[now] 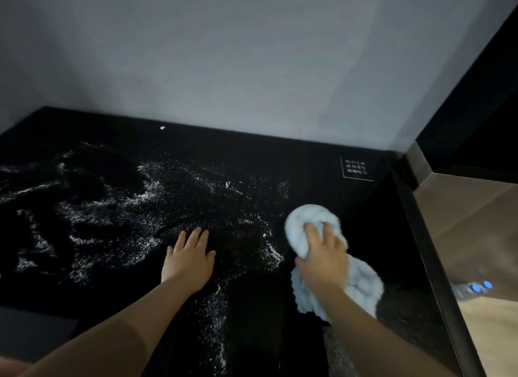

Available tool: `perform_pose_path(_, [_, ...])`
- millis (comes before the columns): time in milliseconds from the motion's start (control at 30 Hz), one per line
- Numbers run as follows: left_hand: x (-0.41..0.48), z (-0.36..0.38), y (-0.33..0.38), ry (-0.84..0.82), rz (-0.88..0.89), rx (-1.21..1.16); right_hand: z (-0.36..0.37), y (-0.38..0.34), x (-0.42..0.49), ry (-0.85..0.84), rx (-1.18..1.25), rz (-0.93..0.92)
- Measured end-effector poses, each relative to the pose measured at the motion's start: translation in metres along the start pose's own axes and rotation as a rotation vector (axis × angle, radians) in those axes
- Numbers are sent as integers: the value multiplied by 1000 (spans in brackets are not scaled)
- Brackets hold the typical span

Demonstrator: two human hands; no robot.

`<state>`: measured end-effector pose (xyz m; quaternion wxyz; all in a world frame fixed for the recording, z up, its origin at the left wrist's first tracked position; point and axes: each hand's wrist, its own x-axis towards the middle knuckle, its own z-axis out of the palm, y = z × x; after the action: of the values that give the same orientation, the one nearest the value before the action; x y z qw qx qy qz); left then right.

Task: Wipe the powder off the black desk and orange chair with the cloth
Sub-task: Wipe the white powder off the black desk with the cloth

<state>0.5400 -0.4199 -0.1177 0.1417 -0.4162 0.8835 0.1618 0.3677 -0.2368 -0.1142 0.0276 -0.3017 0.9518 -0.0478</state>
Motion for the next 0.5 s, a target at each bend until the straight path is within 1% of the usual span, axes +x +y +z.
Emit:
perform_pose_path(67, [0,-1,-4,-7,8,-19,2,-32,-17,6,160,-178])
perform_pose_path(133, [0,-2,-6,-8,2,-44,0,-51,-33,32,420,-381])
perform_pose_path(167, [-1,-2,-7,-11,0,-54,-3,-53,-34,44,532,-454])
perform_pose_path(200, [-1,-3,-7,-19,2,-58,-7,-50,-30,67,619,-483])
perform_pose_path(233, [-1,-4,-7,-29,10,-54,-11,-42,-22,97,655,-458])
perform_pose_path(267, [-1,-5,-8,-36,22,-42,-14,-30,-11,154,622,-383])
perform_pose_path(300, [-1,-6,-9,-34,35,-22,-15,-14,1,227,529,-273])
perform_pose_path(333, [-1,-6,-11,-24,47,-1,-16,2,12,259,404,-143])
perform_pose_path(367, [-1,-6,-13,-16,59,14,-17,14,20,222,265,-14])
perform_pose_path(400, [0,-6,-14,-14,69,19,-16,19,23,142,134,83])
perform_pose_path(433, [1,-7,-15,-19,79,17,-12,17,23,83,49,122])
perform_pose_path(467, [2,-7,-15,-27,87,13,-7,10,20,49,17,109])
perform_pose_path(500, [4,-8,-16,-35,94,5,0,-2,15,42,14,55])
